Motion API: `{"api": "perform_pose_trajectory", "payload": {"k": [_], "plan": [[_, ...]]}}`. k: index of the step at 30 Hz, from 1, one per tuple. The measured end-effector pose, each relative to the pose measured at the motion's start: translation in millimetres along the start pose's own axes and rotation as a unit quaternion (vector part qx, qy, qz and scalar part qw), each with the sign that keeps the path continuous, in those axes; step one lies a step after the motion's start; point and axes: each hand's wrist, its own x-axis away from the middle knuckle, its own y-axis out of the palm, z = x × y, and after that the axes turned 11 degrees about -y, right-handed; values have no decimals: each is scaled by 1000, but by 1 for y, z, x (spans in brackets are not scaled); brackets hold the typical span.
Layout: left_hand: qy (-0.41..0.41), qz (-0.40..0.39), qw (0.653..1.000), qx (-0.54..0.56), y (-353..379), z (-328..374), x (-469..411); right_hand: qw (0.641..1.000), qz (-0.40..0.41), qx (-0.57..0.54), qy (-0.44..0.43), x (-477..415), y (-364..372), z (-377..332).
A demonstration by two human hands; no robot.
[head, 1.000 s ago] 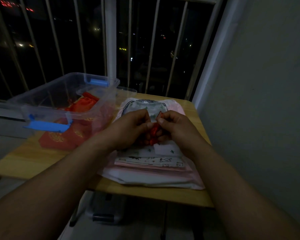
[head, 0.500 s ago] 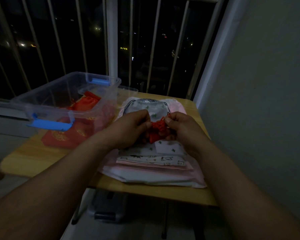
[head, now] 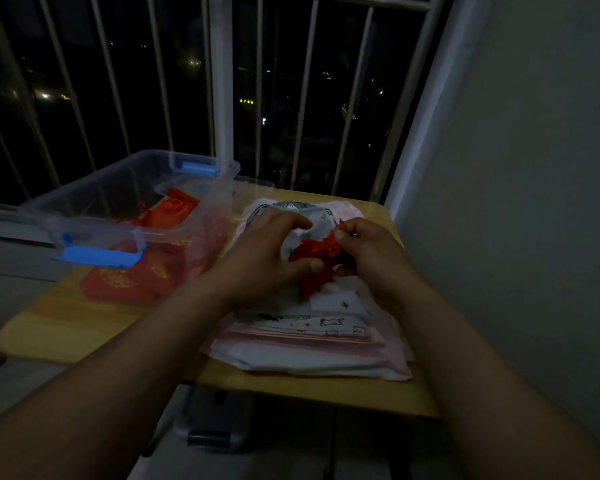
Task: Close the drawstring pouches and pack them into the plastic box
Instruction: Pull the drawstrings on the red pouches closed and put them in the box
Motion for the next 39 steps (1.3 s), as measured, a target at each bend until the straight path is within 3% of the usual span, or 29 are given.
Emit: {"api": "perform_pose_trajectory", "payload": {"k": [3,8,11,22,27,30,33,36,39], "plan": [[-36,-32,997,60,6,10,1,1000,-5,-4,-17,1,-2,-8],[-120,-7,965,234,9,19,2,1000,5,16,-18,5,0,-7],[-150,19,943,295,8,19,0,998,-56,10,12,7,2,-8],[-149,120,936,297,6,14,4,983,-181,4,12,21,15,-15],[-175,155,932,276,3,20,6,994,-108,-17,18,26,14,-17],[-204,169,922,283,3,12,5,992,1,-107,68,16,8,-20],[-214,132,921,296,0,13,8,976,87,-180,80,-3,14,-38],[-224,72,925,298,-5,20,12,980,55,-185,59,-22,41,-70],[-206,76,935,279,-6,19,10,982,1,-186,31,-44,81,-107]]}}
